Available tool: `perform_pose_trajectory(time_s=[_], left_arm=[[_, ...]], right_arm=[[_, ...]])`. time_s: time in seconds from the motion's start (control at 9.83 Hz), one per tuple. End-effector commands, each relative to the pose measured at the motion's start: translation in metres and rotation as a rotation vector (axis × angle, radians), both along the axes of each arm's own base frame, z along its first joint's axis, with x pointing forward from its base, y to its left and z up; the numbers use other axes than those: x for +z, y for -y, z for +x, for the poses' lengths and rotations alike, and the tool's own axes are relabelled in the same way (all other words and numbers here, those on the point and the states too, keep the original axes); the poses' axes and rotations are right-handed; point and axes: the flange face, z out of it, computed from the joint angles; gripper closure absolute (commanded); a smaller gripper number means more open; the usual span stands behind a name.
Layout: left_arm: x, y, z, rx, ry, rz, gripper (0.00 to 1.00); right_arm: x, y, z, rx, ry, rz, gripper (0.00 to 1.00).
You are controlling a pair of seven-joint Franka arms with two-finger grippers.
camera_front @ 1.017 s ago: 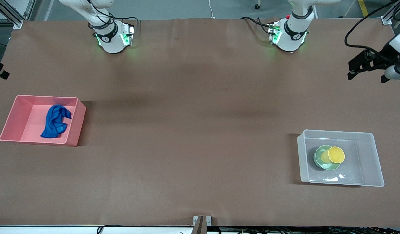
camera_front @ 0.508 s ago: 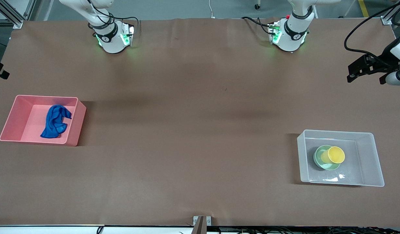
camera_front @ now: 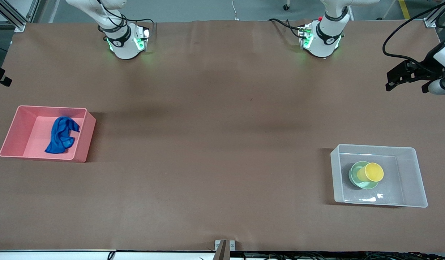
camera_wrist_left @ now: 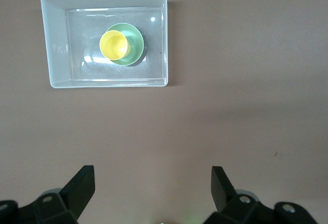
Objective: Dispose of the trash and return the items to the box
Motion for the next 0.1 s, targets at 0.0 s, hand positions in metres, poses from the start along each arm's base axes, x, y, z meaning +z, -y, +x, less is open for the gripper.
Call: perform_pose_trajectory(time_s=[0.0], left_arm=[[-0.0118,0.0009,-0.0030,0.007,-0.036,0.007,0.00]], right_arm=[[0.0028,0.0008,-0.0020,0.007,-0.010,-0.008,0.00]])
